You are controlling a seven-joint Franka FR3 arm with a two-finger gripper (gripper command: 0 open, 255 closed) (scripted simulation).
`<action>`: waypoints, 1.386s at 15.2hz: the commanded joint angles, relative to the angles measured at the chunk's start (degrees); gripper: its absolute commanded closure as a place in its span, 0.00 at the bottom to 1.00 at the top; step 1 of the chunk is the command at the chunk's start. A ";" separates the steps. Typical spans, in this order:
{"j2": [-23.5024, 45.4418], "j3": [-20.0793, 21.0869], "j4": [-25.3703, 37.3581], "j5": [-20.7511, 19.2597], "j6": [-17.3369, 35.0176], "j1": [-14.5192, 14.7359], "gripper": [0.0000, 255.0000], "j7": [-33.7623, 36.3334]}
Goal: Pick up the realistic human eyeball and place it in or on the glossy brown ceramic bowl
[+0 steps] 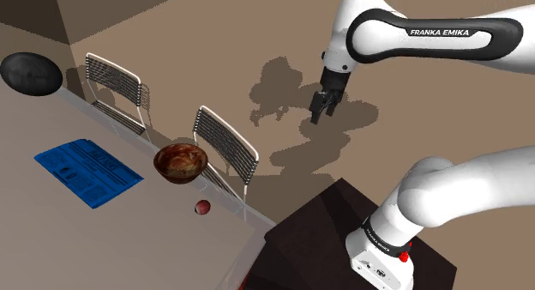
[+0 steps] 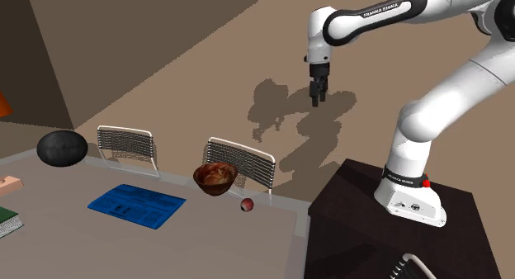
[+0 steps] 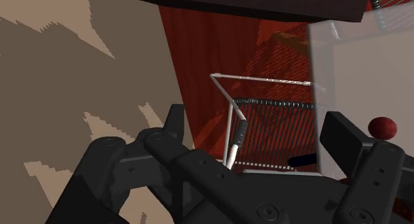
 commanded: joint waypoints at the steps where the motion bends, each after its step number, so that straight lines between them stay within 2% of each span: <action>1: 2.27 1.38 -0.79 1.09 3.08 0.80 0.00 1.60; 12: 19.19 9.34 -1.05 4.95 20.26 4.82 0.00 10.61; 17: 28.99 12.60 1.83 4.36 27.22 6.17 0.00 15.25; 21: 37.40 14.59 5.43 2.36 31.92 7.38 0.00 19.50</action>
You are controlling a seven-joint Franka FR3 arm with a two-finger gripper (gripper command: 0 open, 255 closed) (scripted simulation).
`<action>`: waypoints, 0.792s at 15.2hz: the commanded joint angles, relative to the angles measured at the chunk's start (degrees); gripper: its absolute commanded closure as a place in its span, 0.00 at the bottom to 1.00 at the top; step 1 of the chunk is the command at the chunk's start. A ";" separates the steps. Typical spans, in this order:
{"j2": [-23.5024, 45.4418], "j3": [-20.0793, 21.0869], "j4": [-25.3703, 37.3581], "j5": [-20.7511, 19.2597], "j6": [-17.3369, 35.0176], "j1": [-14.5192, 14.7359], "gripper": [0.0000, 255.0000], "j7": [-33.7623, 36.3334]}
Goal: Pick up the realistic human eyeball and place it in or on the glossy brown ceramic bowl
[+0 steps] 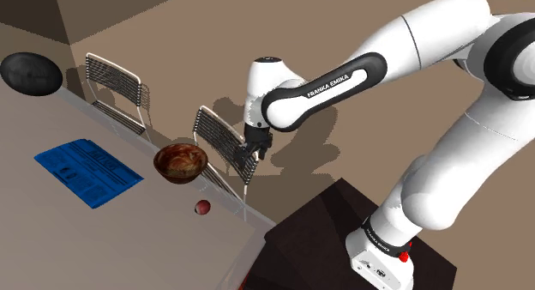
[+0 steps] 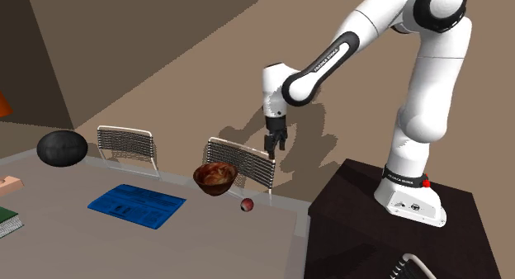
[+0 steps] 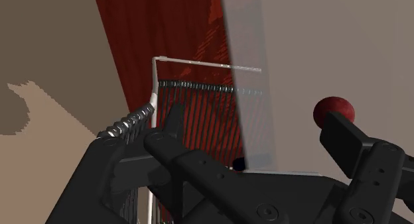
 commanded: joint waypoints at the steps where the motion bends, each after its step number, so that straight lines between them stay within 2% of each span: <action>1: 4.45 0.86 2.13 -1.30 2.26 0.72 0.00 2.33; 6: 15.29 1.56 8.55 -5.40 6.33 3.42 0.00 7.96; 12: 28.07 0.50 18.49 -9.80 8.91 8.21 0.00 13.48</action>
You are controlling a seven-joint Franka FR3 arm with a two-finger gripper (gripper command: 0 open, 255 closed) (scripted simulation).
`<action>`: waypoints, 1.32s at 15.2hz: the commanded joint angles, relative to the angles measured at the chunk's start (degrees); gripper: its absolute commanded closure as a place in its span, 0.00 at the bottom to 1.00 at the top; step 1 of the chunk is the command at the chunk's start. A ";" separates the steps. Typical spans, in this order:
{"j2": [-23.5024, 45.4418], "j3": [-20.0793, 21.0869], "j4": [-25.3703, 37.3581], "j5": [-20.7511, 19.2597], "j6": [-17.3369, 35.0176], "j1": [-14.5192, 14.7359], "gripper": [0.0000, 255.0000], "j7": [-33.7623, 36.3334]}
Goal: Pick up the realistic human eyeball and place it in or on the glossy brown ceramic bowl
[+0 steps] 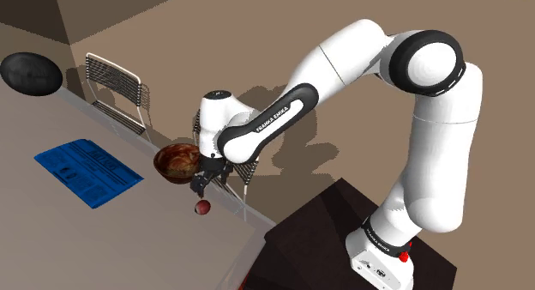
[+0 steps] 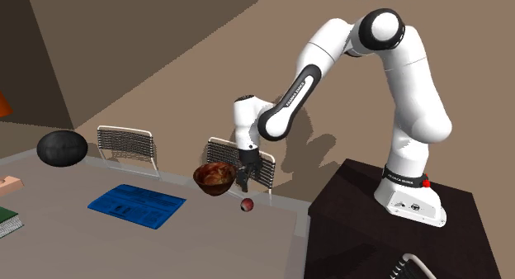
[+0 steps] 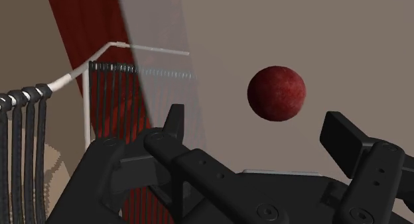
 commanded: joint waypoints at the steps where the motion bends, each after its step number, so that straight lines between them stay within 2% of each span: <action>1: 4.23 -0.42 3.71 -1.23 0.48 1.86 0.00 1.78; 2: 5.89 -0.64 5.27 -1.63 0.59 2.57 0.00 2.30; 9: 10.11 -1.97 5.54 -3.16 4.48 3.74 0.00 3.31; 17: 10.47 -2.09 5.59 -3.28 4.79 3.84 0.00 3.39; 18: 10.46 -2.09 5.59 -3.28 4.79 3.84 1.00 3.40; 20: 10.47 -2.09 5.59 -3.28 4.79 3.84 1.00 3.39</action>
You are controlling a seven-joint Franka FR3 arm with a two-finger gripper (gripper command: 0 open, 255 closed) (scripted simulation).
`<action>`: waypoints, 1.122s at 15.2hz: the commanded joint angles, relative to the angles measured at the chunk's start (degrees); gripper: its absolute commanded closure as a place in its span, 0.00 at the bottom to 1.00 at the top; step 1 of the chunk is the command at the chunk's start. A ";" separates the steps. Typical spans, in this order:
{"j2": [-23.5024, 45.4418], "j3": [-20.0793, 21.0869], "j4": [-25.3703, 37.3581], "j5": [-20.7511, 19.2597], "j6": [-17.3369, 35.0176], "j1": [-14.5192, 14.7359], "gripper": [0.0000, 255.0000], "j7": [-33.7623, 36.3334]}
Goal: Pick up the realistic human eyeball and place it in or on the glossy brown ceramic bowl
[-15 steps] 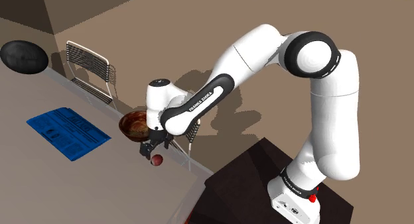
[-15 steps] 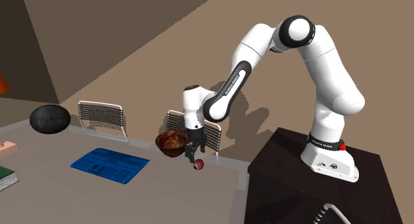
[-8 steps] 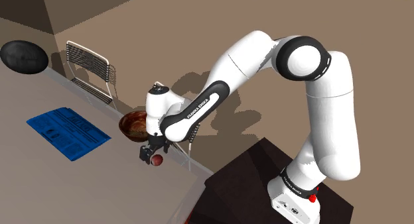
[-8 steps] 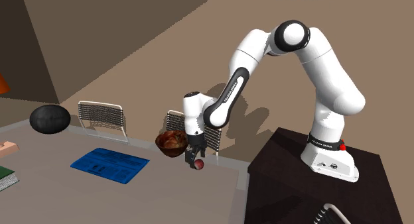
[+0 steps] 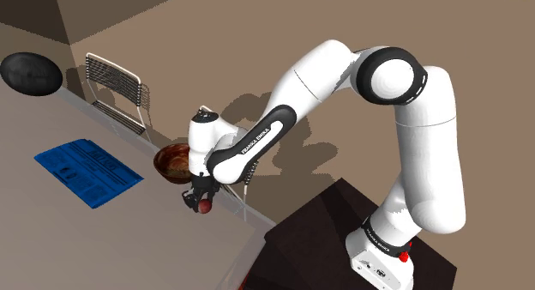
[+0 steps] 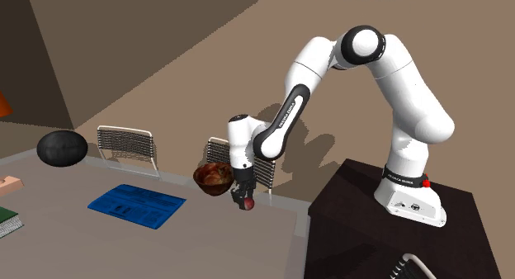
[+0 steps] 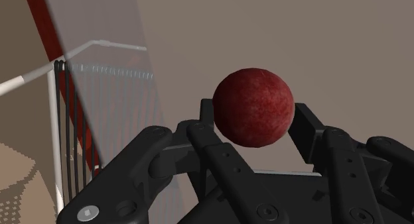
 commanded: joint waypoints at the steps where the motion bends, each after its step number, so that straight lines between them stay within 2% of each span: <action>1: 0.00 0.00 0.00 0.00 0.00 0.00 1.00 0.00; 7: 0.00 0.00 0.00 0.00 0.00 0.00 1.00 0.00; 17: -6.40 1.96 -1.02 2.28 -5.28 -1.51 1.00 -1.21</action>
